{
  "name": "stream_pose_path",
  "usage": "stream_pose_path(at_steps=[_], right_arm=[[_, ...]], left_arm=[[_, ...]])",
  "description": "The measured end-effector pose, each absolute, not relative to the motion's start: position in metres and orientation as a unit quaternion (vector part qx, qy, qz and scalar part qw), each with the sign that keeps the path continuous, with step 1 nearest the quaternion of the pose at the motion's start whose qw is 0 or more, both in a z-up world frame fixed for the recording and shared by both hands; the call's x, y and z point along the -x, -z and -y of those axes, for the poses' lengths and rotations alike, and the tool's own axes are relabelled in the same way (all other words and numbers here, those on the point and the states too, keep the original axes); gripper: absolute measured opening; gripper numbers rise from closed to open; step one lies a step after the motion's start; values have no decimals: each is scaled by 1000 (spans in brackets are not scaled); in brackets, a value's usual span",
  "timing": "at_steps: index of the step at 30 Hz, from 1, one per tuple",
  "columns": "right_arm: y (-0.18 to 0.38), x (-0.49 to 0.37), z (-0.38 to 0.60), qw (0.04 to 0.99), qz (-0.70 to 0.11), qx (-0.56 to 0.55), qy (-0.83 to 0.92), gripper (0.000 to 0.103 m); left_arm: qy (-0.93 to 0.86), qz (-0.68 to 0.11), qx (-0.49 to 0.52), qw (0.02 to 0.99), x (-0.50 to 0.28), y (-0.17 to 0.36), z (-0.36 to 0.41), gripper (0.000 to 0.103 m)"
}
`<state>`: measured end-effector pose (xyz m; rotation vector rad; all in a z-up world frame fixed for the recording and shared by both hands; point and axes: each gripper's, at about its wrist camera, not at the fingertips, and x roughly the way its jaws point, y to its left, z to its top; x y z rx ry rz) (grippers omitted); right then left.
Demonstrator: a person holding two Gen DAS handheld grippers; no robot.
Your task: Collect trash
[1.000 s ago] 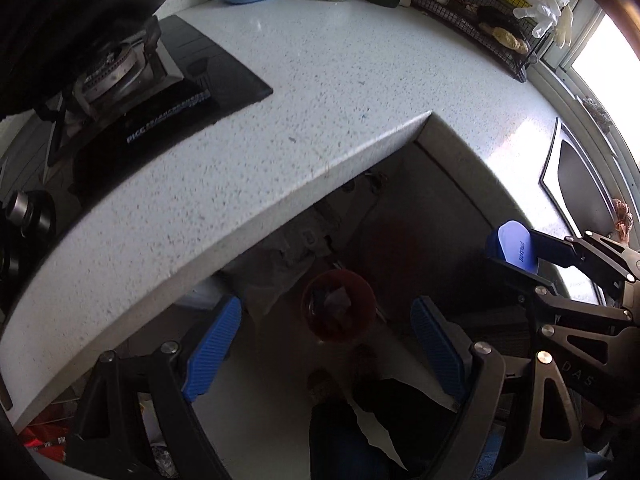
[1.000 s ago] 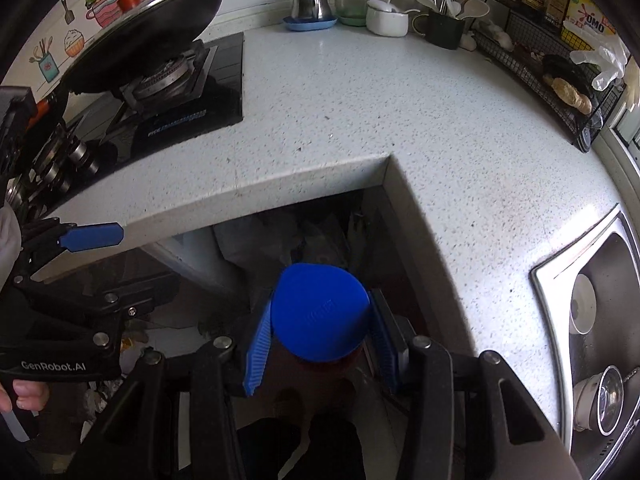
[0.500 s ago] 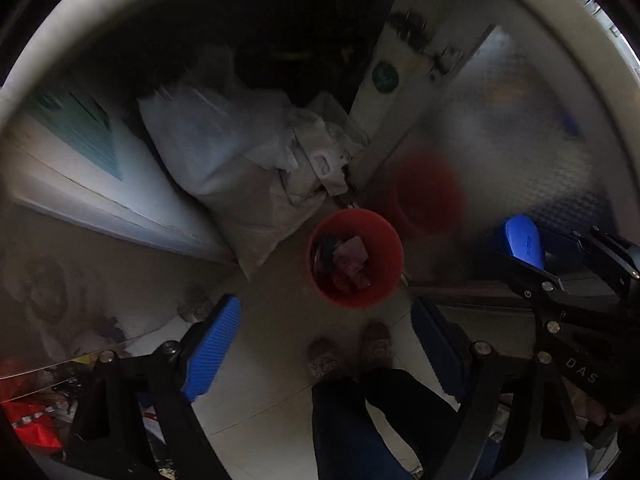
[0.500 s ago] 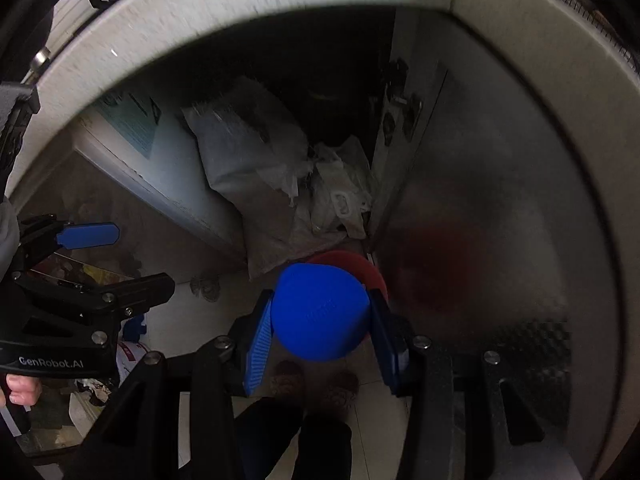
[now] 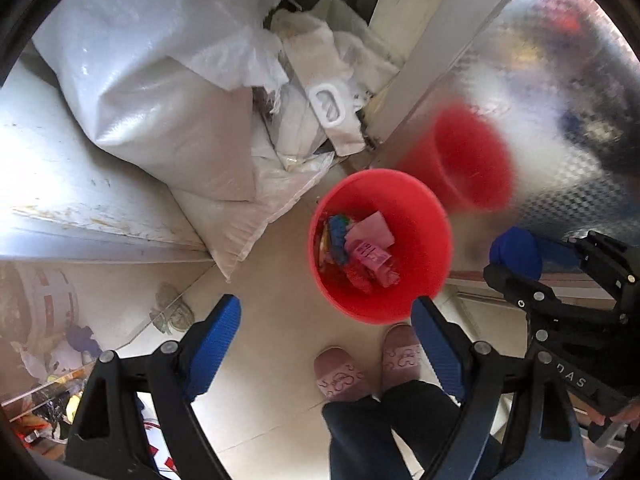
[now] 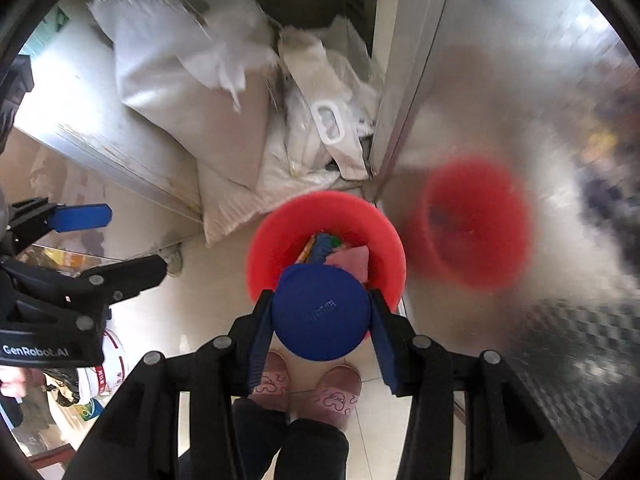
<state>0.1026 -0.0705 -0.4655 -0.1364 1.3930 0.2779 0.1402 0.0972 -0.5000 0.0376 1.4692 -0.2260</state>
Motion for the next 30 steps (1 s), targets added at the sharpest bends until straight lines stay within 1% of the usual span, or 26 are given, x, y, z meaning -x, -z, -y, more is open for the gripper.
stream_pose_path(at_steps=[2,4,5,7,8,12,17,19,22,30], right_arm=[[472,-104,73,751,-644,65,-129,44],[473,-104,73,751,-644,74,-126,59],[471,-102,74,753,-641,73,-126,62],[465,-100,76,758,-637,71,-125,70],[459,-96,79,760,-634,69,-125,72],[427,-89,82,771,-624,62,-116,77],[373,-76,82,786,-608,55,-95,80],[341,-68,84,796,-597,54,-84,83],[293,-56,87,815,-572,50,-73,87],[169,-12,101,866,-493,60,-52,92]], left_arm=[[101,-670,-24,735,-139,502,-97,86],[102,-668,-27,736,-137,501,-98,86],[103,-667,-27,737,-137,499,-98,86],[107,-664,-28,740,-134,489,-98,86],[108,-662,-29,741,-133,482,-98,86],[114,-652,-31,749,-127,445,-98,86],[113,-633,-28,766,-116,379,-100,86],[114,-621,-27,775,-110,348,-99,88],[110,-590,-31,799,-97,297,-97,88],[104,-513,-21,852,-46,170,-89,88]])
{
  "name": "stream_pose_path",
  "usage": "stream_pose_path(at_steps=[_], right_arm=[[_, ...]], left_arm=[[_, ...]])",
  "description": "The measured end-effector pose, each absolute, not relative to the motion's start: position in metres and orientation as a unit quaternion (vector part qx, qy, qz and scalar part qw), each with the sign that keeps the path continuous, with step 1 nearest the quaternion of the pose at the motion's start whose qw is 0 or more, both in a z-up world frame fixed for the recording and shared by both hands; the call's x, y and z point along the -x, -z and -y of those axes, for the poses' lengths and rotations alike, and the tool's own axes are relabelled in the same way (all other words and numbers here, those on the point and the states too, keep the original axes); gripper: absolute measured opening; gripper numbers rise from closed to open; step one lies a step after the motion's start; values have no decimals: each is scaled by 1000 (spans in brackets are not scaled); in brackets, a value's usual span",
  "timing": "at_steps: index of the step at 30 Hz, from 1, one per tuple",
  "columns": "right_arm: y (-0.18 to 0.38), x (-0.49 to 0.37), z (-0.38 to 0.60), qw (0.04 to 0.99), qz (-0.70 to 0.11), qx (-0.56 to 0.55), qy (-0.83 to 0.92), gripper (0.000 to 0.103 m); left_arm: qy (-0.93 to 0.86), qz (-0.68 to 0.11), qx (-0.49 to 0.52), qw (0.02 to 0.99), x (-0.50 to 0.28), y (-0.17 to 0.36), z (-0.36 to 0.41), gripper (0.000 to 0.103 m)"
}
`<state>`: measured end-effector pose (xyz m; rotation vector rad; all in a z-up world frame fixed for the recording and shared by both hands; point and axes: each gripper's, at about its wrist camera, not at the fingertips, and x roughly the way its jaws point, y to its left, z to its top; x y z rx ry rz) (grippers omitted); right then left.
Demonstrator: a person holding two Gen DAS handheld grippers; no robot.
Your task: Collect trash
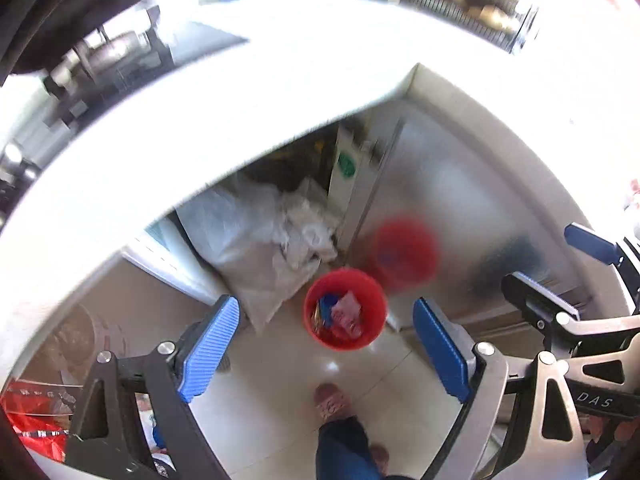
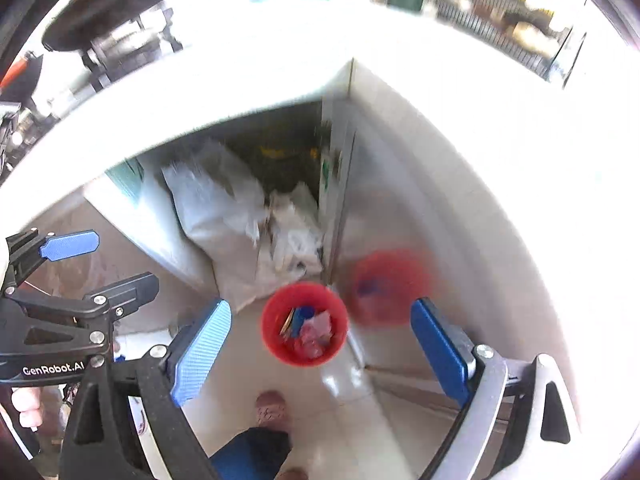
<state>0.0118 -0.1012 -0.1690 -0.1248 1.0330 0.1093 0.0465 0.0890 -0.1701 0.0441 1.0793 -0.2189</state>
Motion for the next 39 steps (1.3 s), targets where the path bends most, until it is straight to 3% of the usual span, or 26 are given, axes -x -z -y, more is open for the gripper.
stream_pose_path(at_steps=[6,19,39], right_arm=[[73,43,120,910,-406,82,-9,101],[-67,164,146,956,-283,70,29,102],[-82,214,150,951,-297,58,64,102]], left_arm=[[96,-443,-25,891,13,76,-75,88],[103,-319,-31,942,135,-82,-53,88],[107,-331,-27,937,190,-102,-48,88]])
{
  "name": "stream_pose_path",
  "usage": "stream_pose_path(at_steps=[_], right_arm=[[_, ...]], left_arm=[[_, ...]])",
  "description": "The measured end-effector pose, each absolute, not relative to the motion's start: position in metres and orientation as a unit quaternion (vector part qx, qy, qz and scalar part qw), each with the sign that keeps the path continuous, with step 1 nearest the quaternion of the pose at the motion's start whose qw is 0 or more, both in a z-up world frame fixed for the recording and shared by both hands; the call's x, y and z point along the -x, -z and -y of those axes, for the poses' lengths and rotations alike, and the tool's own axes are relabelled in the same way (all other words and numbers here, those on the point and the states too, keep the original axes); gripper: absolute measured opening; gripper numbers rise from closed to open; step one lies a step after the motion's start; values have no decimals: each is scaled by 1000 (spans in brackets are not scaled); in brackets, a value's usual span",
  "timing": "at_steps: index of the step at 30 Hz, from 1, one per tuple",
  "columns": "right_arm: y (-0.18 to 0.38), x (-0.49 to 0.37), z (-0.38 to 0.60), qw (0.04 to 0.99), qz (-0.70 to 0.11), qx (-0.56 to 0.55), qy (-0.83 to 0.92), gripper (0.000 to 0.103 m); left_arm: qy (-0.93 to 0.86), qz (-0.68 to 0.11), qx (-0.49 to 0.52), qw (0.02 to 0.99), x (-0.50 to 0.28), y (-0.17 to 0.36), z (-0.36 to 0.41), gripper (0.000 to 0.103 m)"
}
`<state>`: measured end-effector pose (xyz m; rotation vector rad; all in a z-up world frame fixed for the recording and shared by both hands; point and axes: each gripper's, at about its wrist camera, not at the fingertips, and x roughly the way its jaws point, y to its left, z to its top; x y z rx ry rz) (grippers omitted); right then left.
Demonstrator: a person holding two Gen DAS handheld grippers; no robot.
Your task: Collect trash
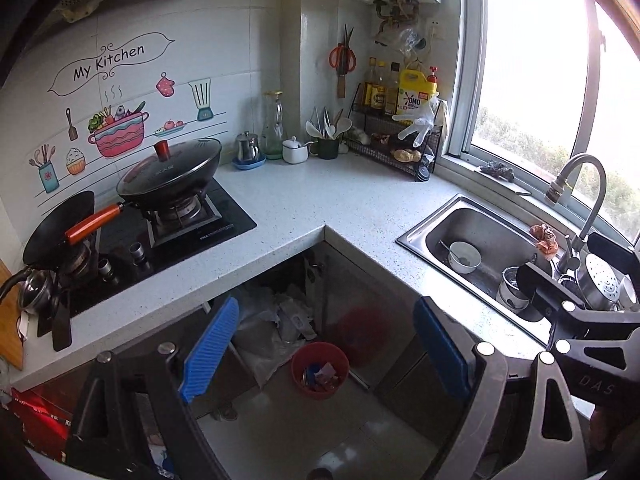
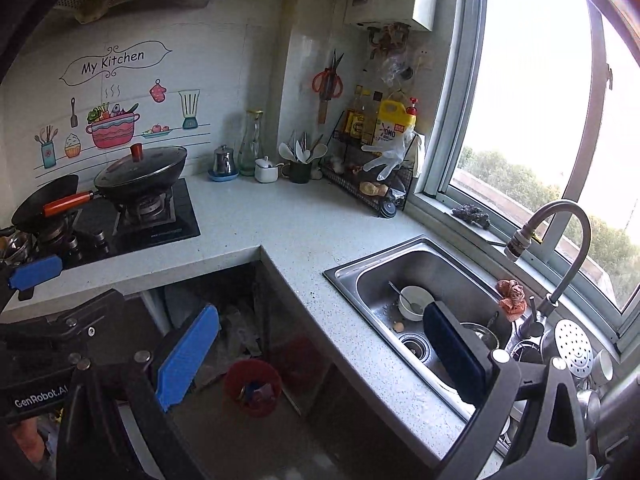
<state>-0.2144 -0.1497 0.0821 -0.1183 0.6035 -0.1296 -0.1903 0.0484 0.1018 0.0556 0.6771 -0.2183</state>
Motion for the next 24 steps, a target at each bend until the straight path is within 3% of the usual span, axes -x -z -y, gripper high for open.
stream_pose_path(at_steps=[24], right_arm=[[-84,231,140,948,-305,50,80,102]], left_arm=[[116,-338,-24,934,206,-102,-50,88]])
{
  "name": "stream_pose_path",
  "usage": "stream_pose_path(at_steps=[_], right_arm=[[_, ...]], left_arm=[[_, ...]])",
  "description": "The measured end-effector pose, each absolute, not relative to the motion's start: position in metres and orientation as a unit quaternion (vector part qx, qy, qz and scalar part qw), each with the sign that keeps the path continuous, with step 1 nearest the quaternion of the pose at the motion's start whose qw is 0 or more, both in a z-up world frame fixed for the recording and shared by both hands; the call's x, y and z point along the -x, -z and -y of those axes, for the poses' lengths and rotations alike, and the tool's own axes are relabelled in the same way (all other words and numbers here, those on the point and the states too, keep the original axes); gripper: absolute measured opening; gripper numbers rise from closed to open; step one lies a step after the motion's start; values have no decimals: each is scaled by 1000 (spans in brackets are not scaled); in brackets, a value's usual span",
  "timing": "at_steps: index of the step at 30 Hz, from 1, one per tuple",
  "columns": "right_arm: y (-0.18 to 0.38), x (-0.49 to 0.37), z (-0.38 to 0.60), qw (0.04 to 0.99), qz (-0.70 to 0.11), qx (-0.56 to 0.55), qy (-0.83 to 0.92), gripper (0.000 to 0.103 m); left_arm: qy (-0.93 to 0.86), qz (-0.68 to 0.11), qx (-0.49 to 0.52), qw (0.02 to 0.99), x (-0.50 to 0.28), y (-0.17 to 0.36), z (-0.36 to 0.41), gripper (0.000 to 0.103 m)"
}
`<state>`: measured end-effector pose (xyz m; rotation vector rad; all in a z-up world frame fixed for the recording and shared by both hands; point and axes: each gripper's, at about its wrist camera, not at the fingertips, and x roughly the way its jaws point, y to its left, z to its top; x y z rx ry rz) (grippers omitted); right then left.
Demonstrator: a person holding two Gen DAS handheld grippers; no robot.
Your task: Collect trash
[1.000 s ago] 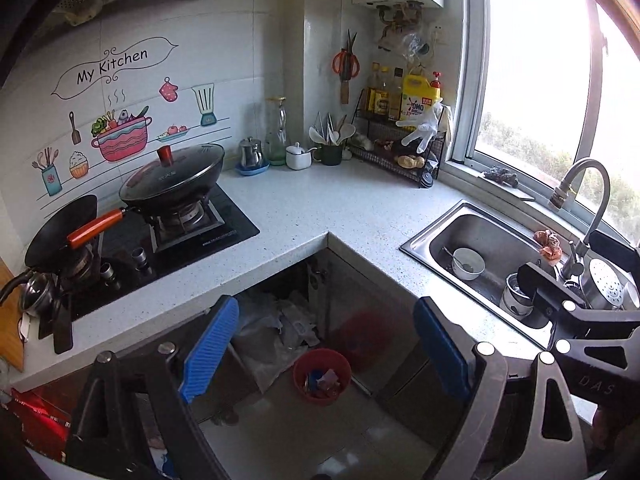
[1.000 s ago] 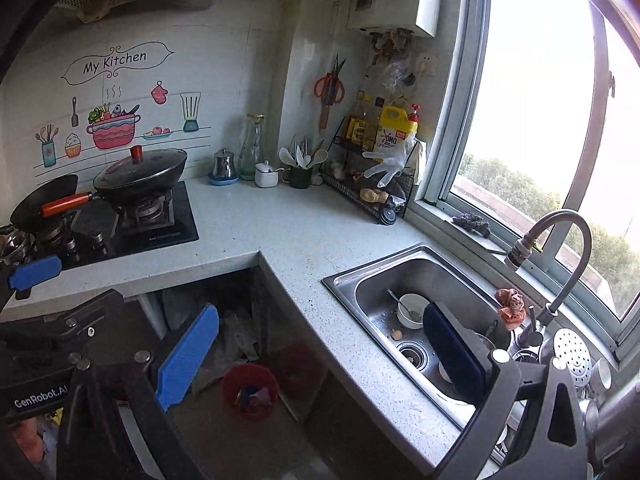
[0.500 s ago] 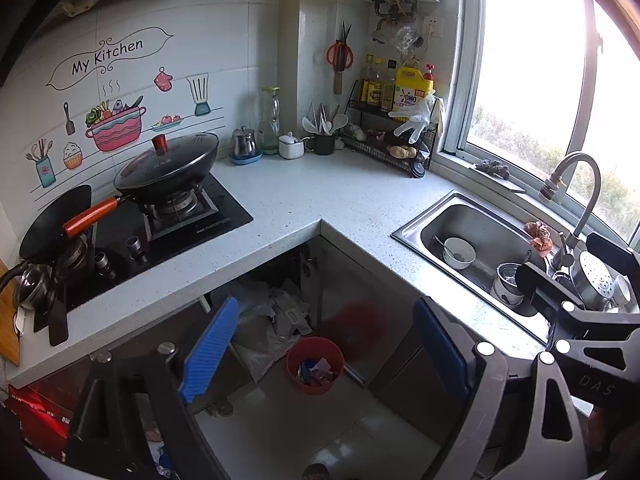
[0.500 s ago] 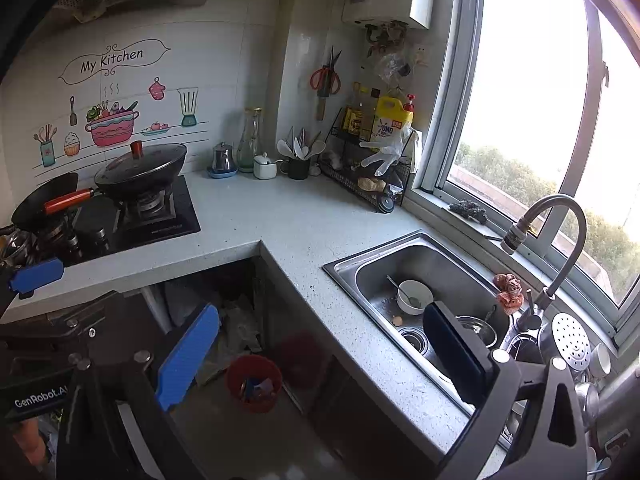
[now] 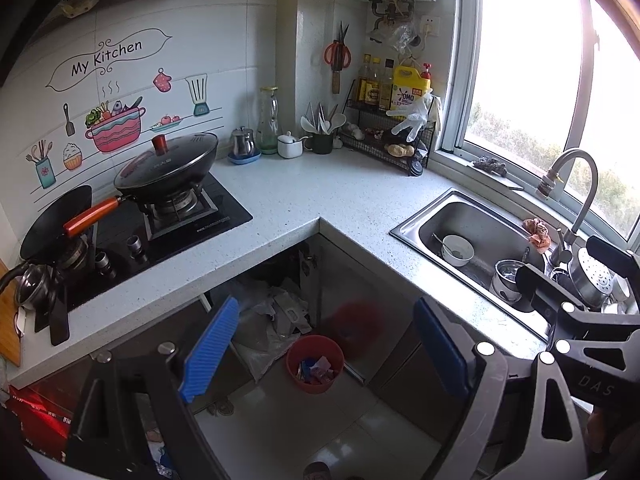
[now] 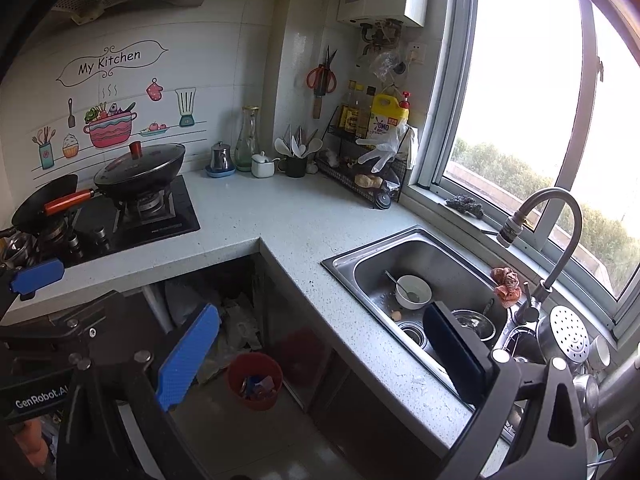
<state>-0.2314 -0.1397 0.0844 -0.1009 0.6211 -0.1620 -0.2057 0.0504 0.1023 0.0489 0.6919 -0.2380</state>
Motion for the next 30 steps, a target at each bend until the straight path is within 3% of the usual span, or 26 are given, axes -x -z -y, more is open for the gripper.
stream_pose_path(at_steps=[30], right_arm=[[-80,230,137,945,-316,38,75,102]], left_arm=[[115,-346,-35,931,205,-99,-50,88]])
